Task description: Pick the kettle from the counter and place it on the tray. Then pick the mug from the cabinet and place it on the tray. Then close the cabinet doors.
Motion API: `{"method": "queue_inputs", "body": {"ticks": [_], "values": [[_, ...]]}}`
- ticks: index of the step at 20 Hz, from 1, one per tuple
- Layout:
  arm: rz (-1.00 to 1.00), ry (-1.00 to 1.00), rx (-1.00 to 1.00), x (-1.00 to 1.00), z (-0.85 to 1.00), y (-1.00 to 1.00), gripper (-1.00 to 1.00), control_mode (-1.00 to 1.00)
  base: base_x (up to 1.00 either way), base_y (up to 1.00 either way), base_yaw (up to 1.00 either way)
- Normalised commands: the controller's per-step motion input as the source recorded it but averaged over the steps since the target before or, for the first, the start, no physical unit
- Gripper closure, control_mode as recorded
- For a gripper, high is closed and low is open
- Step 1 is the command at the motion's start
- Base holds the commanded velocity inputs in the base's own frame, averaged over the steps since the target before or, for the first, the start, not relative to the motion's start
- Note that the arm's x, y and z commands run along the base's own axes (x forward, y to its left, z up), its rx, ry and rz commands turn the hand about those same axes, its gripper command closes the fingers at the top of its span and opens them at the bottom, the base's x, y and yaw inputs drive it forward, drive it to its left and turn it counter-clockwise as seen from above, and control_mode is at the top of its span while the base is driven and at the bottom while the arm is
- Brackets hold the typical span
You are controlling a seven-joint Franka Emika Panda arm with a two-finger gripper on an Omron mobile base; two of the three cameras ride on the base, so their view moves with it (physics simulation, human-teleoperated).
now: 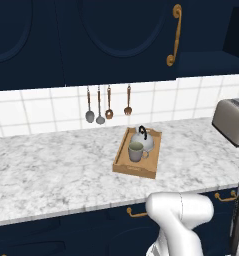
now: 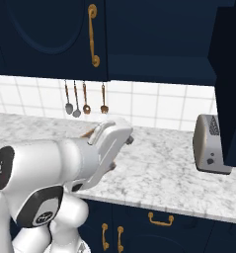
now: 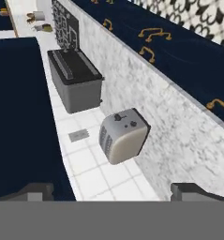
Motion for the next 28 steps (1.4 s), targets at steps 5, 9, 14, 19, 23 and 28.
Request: {"method": "queue_inputs", "body": {"ticks": [5, 9, 14, 19, 23, 28], "values": [[-0.27, 0.00, 0.00, -0.17, 0.03, -0.57, -1.00, -1.00, 0.00, 0.00, 0.00], [-0.24, -0.03, 0.00, -0.28, 0.07, -0.65, -1.00, -1.00, 0.00, 0.00, 0.00], [-0.26, 0.00, -0.09, -0.29, 0.09, -0.60, -1.00, -1.00, 0.00, 0.00, 0.00], [-0.40, 0.00, -0.20, -0.34, 0.15, -0.49, -1.00, -1.00, 0.00, 0.00, 0.00], [-0.37, 0.00, -0.24, -0.20, 0.13, -0.58, -1.00, -1.00, 0.00, 0.00, 0.00], [-0.19, 0.00, -0.14, -0.23, 0.26, -0.55, -1.00, -1.00, 0.00, 0.00, 0.00]]}}
